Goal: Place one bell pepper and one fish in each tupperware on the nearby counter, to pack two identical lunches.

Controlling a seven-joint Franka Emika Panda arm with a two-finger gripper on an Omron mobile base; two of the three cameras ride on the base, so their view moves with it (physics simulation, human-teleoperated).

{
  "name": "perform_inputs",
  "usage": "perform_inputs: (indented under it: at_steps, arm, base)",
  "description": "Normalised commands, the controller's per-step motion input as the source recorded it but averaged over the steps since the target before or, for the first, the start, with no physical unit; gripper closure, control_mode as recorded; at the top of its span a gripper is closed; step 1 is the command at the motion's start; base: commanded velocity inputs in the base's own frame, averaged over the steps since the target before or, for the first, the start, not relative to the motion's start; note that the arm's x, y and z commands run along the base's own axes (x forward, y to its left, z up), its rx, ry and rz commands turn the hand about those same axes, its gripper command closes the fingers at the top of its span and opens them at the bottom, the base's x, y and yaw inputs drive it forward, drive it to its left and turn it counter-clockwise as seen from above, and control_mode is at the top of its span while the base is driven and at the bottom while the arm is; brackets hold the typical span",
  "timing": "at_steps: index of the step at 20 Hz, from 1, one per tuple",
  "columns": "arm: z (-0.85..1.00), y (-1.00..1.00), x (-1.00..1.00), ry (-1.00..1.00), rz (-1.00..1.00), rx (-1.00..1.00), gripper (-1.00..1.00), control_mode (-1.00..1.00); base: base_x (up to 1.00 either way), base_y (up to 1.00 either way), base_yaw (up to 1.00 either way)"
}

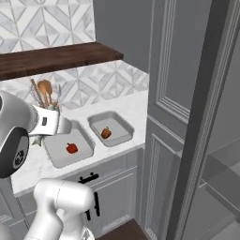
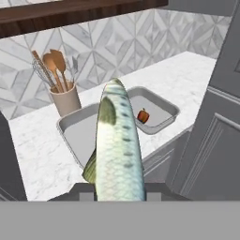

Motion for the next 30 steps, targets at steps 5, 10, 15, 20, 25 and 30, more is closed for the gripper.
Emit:
perform_inputs:
  at_steps: [5, 10, 15, 20, 25, 30]
  arm:
    - [0.0, 0.0, 0.0, 0.0, 0.0, 0.0, 1.0, 1.0]
    - [-0.12, -0.01, 0.58, 0.0, 0.03, 0.0, 1.0, -1.0]
    - [-0.47, 0.0, 1.0, 0.01, 0.0, -0.01, 1.0, -1.0]
    - [-0.49, -0.13, 1.0, 0.05, -0.02, -0.01, 1.0, -1.0]
    - [-0.46, -0.36, 1.0, 0.13, 0.0, 0.0, 1.0, -1.0]
    - [-0.36, -0.17, 0.44, 0.14, -0.02, -0.01, 1.0, -1.0]
  base:
    - [0.8, -0.04, 0.24]
    - [0.34, 0.0, 0.07]
    - [0.0, 0.0, 0.0]
    - [0.0, 0.0, 0.0]
    - [0.0, 0.0, 0.0]
    - [0.0, 0.0, 0.0]
